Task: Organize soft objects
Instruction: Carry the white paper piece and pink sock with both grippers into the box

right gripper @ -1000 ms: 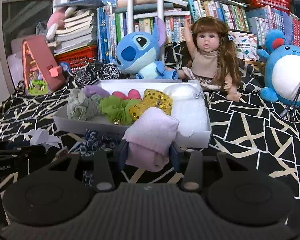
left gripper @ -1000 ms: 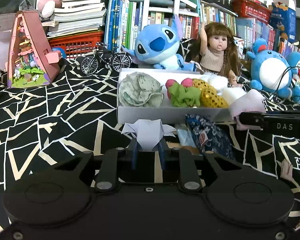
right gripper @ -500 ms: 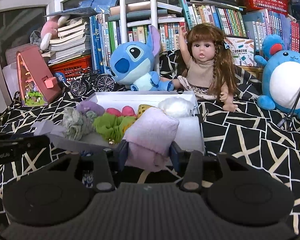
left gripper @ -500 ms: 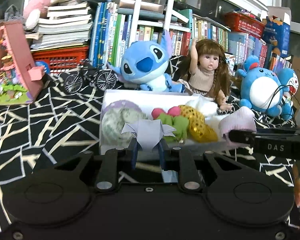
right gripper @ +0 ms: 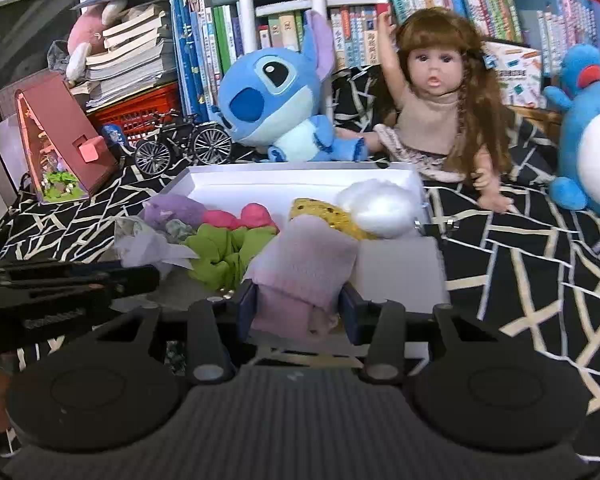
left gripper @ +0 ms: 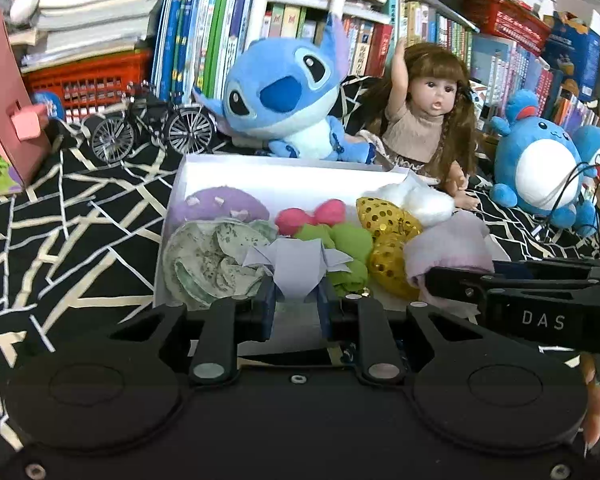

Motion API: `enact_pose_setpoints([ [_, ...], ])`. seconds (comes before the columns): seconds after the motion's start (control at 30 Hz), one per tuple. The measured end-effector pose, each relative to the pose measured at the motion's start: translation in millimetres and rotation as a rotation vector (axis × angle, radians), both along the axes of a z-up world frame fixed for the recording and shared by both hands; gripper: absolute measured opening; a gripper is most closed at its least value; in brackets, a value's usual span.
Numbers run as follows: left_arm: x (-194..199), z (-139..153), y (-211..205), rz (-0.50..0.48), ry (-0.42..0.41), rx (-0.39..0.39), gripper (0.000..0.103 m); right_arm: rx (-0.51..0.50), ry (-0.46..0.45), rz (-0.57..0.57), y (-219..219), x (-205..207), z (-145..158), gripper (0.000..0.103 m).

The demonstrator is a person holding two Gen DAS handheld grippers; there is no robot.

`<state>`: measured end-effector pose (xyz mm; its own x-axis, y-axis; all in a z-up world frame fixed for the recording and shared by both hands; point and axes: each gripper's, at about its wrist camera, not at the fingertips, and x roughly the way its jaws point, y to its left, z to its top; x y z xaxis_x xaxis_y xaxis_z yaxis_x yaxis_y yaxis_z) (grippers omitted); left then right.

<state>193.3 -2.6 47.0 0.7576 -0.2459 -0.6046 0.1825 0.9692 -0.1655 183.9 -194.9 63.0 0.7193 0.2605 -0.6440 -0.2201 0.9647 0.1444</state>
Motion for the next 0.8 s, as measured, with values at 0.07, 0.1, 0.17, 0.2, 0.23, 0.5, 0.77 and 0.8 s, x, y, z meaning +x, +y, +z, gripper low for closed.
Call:
enact_pose_setpoints([
  [0.07,7,-4,1,0.0,0.018,-0.019,0.021,0.013,0.009,0.005,2,5,-1,0.048],
  [0.1,10,-5,3,-0.001,0.026,-0.026,0.021,0.016,0.012,0.004,3,8,-2,0.048],
  [0.17,17,-7,4,0.008,0.038,-0.033,0.021,0.027,0.018,0.001,5,14,-3,0.048],
  [0.2,19,-8,4,0.013,0.036,-0.028,0.021,0.035,0.021,-0.002,5,17,-4,0.048],
  [0.23,21,-9,4,0.019,0.032,-0.022,0.021,0.043,0.026,-0.006,5,20,-5,0.048],
  [0.5,45,-20,6,0.065,0.048,0.026,0.022,0.114,0.081,-0.047,4,48,-14,0.048],
  [0.77,50,-32,11,0.08,0.073,0.028,0.022,0.09,0.098,-0.035,10,50,-23,0.047],
  [0.8,49,-31,11,0.079,0.07,0.03,0.022,0.087,0.1,-0.032,11,49,-22,0.047],
])
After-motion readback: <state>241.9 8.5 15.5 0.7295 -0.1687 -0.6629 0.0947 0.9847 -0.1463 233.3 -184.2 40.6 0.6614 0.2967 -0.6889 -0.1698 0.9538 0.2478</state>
